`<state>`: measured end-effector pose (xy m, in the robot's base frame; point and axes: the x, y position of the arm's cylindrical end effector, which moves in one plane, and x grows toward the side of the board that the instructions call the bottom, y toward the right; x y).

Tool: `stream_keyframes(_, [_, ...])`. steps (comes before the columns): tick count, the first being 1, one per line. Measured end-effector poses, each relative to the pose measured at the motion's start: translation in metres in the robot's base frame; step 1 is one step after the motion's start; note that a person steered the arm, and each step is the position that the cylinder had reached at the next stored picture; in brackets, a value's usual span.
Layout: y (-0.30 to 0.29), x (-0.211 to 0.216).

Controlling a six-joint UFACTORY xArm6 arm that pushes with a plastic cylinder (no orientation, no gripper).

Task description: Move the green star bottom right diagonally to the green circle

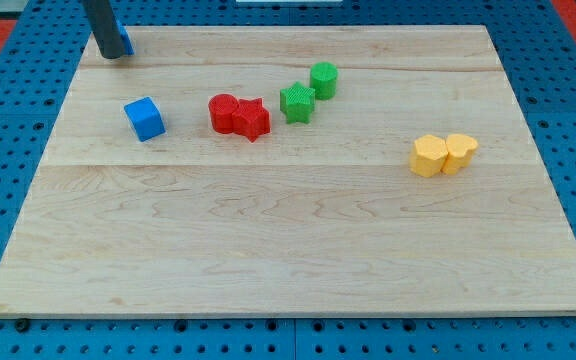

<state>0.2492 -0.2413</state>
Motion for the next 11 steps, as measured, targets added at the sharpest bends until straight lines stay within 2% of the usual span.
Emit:
stream_keyframes(2, [0.005, 0.055])
stream_keyframes(3, [0.024, 0.060])
stream_keyframes(4, [0.081, 0.060])
stream_keyframes(5, [0.168, 0.060])
stream_keyframes(7, [0.239, 0.090])
stream_keyframes(8, [0.294, 0.090])
stream_keyframes(9, [0.304, 0.077])
stream_keyframes(10, [0.295, 0.035])
stream_keyframes(11, [0.280, 0.020])
